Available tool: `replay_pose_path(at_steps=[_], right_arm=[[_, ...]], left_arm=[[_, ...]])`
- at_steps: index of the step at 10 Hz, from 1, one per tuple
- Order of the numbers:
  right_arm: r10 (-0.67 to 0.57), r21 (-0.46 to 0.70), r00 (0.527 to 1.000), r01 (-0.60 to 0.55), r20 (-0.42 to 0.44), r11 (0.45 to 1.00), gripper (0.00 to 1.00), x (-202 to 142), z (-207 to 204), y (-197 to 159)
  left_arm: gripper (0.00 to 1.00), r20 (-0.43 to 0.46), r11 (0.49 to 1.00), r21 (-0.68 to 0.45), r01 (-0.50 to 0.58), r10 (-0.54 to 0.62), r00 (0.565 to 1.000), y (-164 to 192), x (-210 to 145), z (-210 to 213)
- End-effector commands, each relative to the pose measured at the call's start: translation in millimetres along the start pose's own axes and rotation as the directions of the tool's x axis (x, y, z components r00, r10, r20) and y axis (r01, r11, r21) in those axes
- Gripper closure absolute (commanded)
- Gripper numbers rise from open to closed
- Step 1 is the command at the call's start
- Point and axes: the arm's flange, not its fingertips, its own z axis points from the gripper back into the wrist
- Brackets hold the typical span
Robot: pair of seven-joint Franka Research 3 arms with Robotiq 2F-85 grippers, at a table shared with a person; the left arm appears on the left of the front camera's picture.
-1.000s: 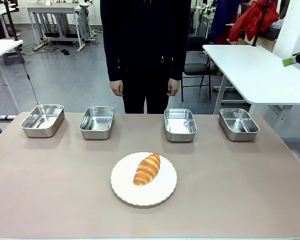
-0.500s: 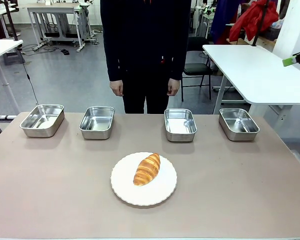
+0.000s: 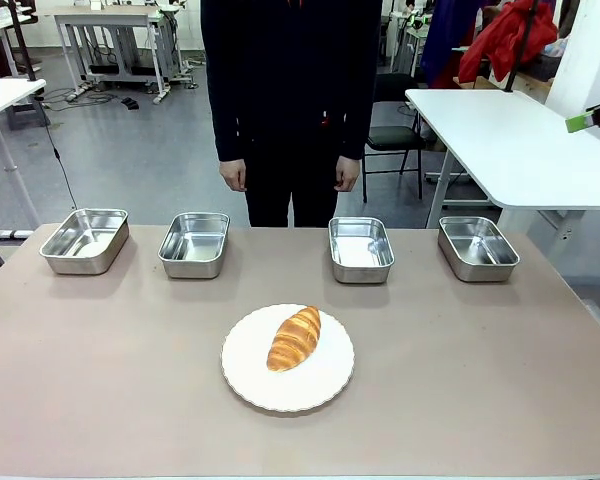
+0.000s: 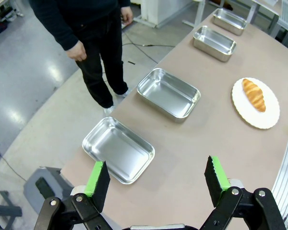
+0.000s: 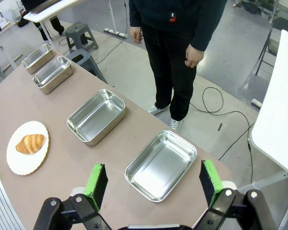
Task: Place the bread in the container.
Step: Place the Butter Roll into the Airtight Container indicated by the human.
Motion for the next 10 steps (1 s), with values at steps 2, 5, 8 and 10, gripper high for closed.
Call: replay_pose_path(at_steps=[2,5,8,10], right_arm=[[0.002,0.003,1.000,-0.002,0.007,1.000,0.00,1.2,0.0,0.7],[0.002,0.003,1.000,-0.002,0.007,1.000,0.00,1.2,0.0,0.7],[0.002,0.003,1.000,-0.002,0.007,1.000,0.00,1.2,0.0,0.7],[0.002,0.003,1.000,-0.002,0.007,1.000,0.00,1.2,0.0,0.7]], left_arm=[[0.00,0.002,1.000,-0.004,0.006,-0.006,1.000,-1.0,0.8,0.3],[0.00,0.002,1.000,-0.004,0.006,-0.006,1.000,-1.0,0.8,0.3],[0.00,0.002,1.000,-0.004,0.006,-0.006,1.000,-1.0,0.8,0.3],[0.00,0.002,1.000,-0.004,0.006,-0.006,1.000,-1.0,0.8,0.3]])
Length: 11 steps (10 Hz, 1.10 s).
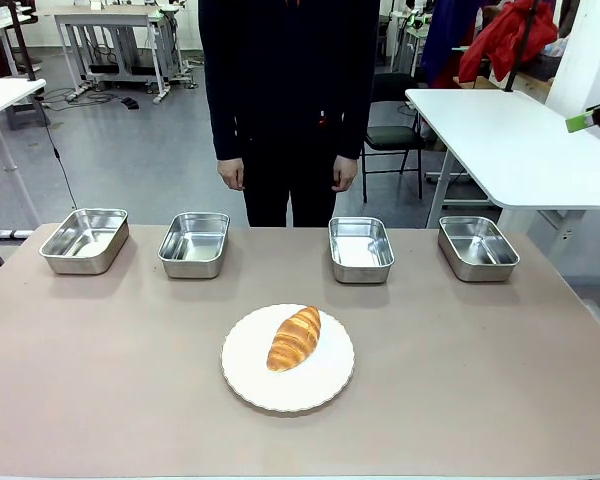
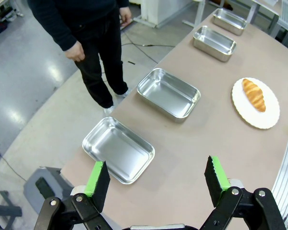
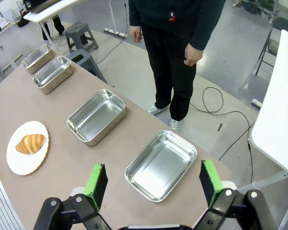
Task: Place the bread in the container.
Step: Place the Butter Roll into the Airtight Container indicated by the human.
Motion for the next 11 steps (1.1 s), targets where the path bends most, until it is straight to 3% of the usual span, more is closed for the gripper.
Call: replay_pose_path(at_steps=[1,11], right_arm=[[0.002,0.003,1.000,-0.002,0.007,1.000,0.00,1.2,0.0,0.7],[0.002,0.003,1.000,-0.002,0.007,1.000,0.00,1.2,0.0,0.7]], left_arm=[[0.00,0.002,1.000,-0.004,0.006,-0.006,1.000,-1.0,0.9,0.3],[0.00,0.002,1.000,-0.004,0.006,-0.006,1.000,-1.0,0.9,0.3]])
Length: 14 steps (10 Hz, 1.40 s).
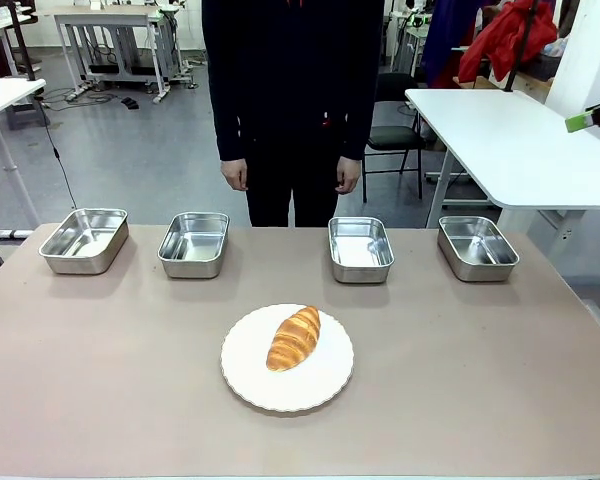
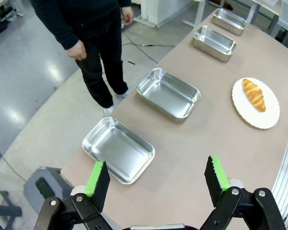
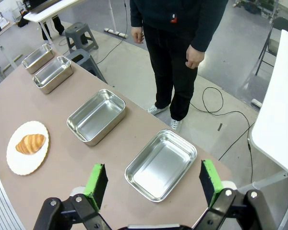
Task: Place the bread in the container.
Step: Place the Butter Roll into the Airtight Container indicated by the human.
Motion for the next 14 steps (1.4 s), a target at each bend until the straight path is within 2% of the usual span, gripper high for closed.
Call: replay_pose_path(at_steps=[1,14], right_arm=[[0.002,0.003,1.000,-0.002,0.007,1.000,0.00,1.2,0.0,0.7],[0.002,0.003,1.000,-0.002,0.007,1.000,0.00,1.2,0.0,0.7]], left_arm=[[0.00,0.002,1.000,-0.004,0.006,-0.006,1.000,-1.0,0.9,0.3],[0.00,0.002,1.000,-0.004,0.006,-0.006,1.000,-1.0,0.9,0.3]])
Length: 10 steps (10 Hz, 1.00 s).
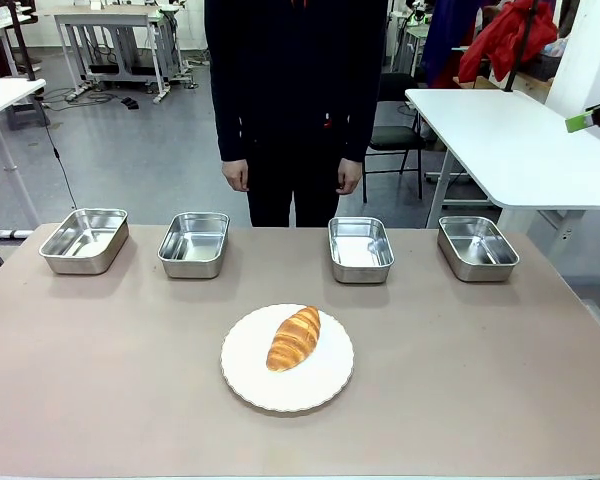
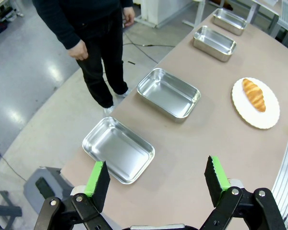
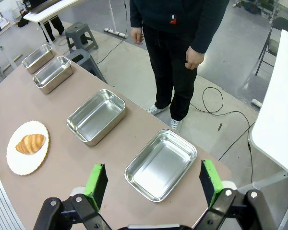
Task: Place the bread in the container.
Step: Place the Butter Roll into the Airtight Container indicated by the human.
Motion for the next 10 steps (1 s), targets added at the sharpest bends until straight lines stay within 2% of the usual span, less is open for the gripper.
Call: replay_pose_path(at_steps=[1,10], right_arm=[[0.002,0.003,1.000,-0.002,0.007,1.000,0.00,1.2,0.0,0.7],[0.002,0.003,1.000,-0.002,0.007,1.000,0.00,1.2,0.0,0.7]], left_arm=[[0.00,0.002,1.000,-0.004,0.006,-0.006,1.000,-1.0,0.9,0.3],[0.00,0.002,1.000,-0.004,0.006,-0.006,1.000,-1.0,0.9,0.3]])
